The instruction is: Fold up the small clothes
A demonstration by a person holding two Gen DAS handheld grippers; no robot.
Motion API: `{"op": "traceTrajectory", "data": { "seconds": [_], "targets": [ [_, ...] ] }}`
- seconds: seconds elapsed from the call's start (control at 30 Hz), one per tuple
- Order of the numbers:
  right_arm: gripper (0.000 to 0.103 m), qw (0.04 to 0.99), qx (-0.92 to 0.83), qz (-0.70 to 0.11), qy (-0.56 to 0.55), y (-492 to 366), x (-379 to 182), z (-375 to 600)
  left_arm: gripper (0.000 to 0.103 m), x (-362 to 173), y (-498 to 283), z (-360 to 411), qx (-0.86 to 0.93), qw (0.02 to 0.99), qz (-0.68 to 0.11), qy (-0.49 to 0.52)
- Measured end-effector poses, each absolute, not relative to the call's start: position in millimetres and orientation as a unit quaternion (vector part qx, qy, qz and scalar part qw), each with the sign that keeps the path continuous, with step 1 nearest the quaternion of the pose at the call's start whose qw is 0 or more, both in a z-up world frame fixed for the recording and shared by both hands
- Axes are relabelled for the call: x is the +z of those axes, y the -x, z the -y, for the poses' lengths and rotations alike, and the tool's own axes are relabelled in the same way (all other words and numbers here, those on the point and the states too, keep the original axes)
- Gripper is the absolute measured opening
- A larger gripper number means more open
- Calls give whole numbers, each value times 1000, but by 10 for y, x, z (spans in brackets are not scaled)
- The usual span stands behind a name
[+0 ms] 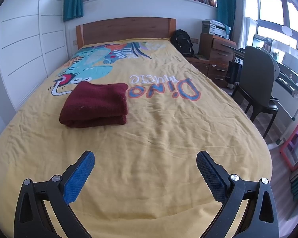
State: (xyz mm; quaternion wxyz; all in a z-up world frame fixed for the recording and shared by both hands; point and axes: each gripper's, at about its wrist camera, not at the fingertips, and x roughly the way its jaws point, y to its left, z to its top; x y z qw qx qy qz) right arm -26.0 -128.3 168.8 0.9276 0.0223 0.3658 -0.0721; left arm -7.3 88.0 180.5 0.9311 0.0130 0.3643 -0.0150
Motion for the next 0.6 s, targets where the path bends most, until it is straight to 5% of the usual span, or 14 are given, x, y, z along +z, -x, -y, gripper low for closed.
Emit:
{"op": "traceTrajectory", "data": {
  "seconds": [0.6],
  "targets": [
    [102,927,-76,-366,-24,288,1661,1316,102,1791,71,-832,-23,931,-364,-12]
  ]
}}
